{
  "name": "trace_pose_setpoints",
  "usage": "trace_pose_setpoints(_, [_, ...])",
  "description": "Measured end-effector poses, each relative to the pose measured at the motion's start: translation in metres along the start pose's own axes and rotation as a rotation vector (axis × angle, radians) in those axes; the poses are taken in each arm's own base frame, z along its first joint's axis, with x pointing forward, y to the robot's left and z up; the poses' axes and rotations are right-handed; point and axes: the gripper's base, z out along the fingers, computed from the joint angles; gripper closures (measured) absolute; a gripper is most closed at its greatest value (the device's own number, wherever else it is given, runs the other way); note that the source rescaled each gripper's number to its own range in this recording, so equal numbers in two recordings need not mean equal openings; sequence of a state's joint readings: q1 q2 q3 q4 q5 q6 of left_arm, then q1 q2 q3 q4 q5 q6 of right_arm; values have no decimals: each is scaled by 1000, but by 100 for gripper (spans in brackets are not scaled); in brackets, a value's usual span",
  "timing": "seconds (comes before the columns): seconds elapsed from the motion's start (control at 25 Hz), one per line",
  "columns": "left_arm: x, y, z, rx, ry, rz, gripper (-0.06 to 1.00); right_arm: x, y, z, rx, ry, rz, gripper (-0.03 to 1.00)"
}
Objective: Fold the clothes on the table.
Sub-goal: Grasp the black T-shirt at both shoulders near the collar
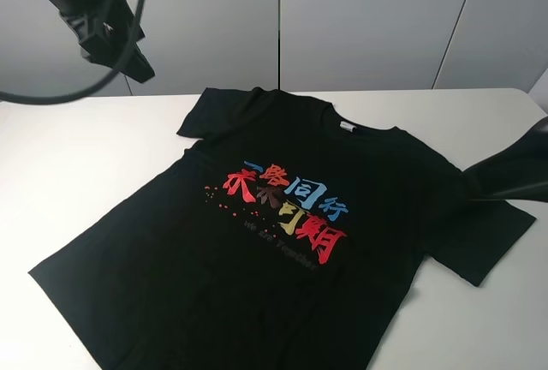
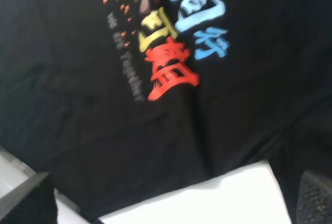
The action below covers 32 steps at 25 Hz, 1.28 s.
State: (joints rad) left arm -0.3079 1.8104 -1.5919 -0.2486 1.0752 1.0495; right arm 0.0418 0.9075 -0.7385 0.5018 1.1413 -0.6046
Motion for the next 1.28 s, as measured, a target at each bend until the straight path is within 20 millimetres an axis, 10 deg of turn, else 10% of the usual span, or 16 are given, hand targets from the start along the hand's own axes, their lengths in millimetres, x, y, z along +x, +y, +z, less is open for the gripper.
trace_pose_setpoints(0.72, [37,19,159,187,308,412,-6,-10,7,27,-85,95,-73,-3])
trace_pose_setpoints(1.28, [5,14,175,96,241,636,-6,-19,1,72,-172,246,-58,-3])
